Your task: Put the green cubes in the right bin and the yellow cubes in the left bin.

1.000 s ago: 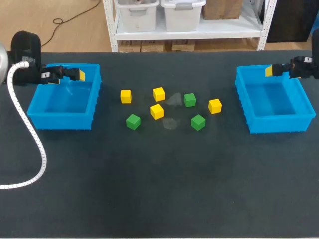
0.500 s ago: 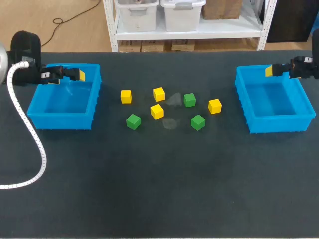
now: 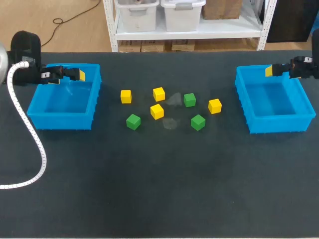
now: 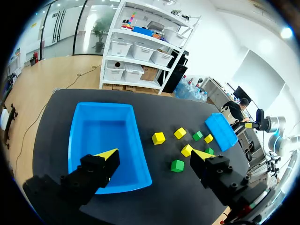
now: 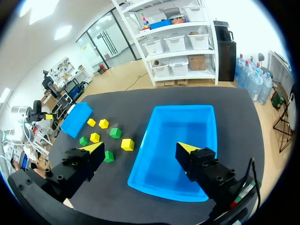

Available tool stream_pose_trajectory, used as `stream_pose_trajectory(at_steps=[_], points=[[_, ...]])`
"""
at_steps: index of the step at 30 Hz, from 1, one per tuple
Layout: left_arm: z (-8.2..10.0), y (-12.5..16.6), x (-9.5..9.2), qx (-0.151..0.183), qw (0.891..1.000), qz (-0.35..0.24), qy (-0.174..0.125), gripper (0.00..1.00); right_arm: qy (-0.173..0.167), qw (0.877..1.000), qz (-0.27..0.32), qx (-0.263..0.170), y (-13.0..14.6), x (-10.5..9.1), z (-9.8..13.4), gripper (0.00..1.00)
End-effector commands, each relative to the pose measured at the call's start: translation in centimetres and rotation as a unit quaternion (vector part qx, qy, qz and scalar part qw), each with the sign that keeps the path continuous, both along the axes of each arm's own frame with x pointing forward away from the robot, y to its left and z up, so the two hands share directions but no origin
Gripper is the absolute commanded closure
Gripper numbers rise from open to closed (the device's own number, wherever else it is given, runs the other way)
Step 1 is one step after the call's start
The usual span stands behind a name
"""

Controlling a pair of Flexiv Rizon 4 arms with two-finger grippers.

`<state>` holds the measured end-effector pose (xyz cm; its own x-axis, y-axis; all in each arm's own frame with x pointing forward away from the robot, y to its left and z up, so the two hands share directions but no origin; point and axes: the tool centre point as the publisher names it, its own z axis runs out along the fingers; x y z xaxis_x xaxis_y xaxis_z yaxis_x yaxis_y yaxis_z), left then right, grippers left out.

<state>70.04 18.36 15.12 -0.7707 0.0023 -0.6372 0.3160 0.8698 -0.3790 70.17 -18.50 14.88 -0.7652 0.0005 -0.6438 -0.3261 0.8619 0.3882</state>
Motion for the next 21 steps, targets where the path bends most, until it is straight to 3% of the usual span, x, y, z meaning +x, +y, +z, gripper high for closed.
stream_pose_trajectory(at_steps=[1, 2, 4, 12, 16, 21], points=[[-0.1, 0.1, -0.1, -0.003, 1.000, -0.002, -0.003, 0.00, 0.000, 1.000, -0.001, -0.002, 0.0, -0.1, 0.0, 0.00], [-0.1, 0.1, -0.1, -0.003, 1.000, -0.002, -0.003, 0.00, 0.008, 1.000, -0.002, -0.014, 0.3, 0.0, 0.3, 0.00], [-0.1, 0.1, -0.1, -0.003, 1.000, -0.002, -0.003, 0.00, 0.045, 0.996, -0.009, -0.079, 1.2, 0.3, 0.4, 0.00], [-0.1, 0.1, -0.1, -0.003, 1.000, -0.002, -0.003, 0.00, 0.108, 0.981, -0.014, -0.163, 5.7, 0.2, 1.3, 0.00], [-0.1, 0.1, -0.1, -0.003, 1.000, -0.002, -0.003, 0.00, 0.138, 0.966, 0.011, -0.219, 9.1, 0.1, 1.1, 0.00], [-0.1, 0.1, -0.1, -0.003, 1.000, -0.002, -0.003, 0.00, 0.170, 0.951, 0.050, -0.255, 13.0, -0.9, -0.1, 0.00]])
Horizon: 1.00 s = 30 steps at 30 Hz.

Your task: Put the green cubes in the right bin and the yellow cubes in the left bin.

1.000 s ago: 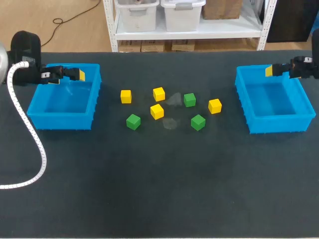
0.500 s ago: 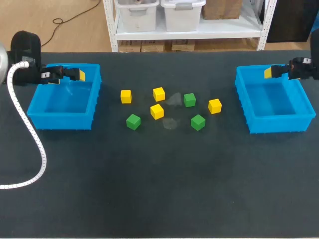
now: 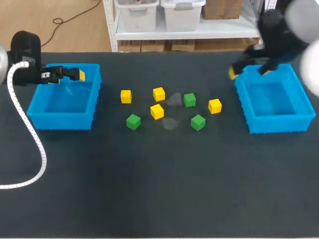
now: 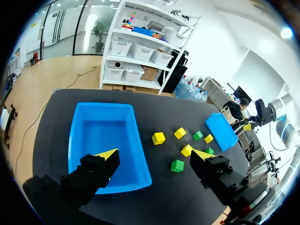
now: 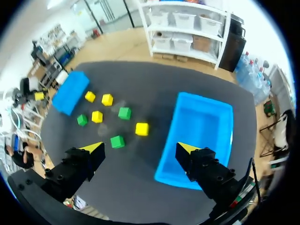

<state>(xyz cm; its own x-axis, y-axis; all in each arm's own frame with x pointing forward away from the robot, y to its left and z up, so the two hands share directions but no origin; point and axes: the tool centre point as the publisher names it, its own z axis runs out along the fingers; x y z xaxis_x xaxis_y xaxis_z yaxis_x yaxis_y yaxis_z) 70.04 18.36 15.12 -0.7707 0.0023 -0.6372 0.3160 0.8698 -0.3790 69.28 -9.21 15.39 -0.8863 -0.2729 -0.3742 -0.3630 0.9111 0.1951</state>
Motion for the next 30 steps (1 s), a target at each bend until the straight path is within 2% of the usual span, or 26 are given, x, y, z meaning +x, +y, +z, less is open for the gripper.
stream_pose_trajectory(at_steps=[1, 5, 9, 16, 30], points=[[-0.1, 0.1, -0.1, -0.003, 1.000, -0.002, -0.003, 0.00, 0.033, 0.993, 0.001, -0.110, 4.4, -0.4, -1.0, 0.00], [-0.1, 0.1, -0.1, -0.003, 1.000, -0.002, -0.003, 0.00, 0.056, 0.991, 0.027, -0.121, 6.4, -1.2, -2.8, 0.00], [-0.1, 0.1, -0.1, -0.003, 1.000, -0.002, -0.003, 0.00, 0.060, 0.989, 0.035, -0.127, 7.5, -0.5, -3.9, 0.00], [-0.1, 0.1, -0.1, -0.003, 1.000, -0.002, -0.003, 0.00, 0.063, 0.986, 0.053, -0.144, 8.6, 2.9, -6.2, 0.00], [-0.1, 0.1, -0.1, -0.003, 1.000, -0.002, -0.003, 0.00, 0.101, 0.978, 0.072, -0.166, 10.2, 9.0, -10.9, 0.00]])
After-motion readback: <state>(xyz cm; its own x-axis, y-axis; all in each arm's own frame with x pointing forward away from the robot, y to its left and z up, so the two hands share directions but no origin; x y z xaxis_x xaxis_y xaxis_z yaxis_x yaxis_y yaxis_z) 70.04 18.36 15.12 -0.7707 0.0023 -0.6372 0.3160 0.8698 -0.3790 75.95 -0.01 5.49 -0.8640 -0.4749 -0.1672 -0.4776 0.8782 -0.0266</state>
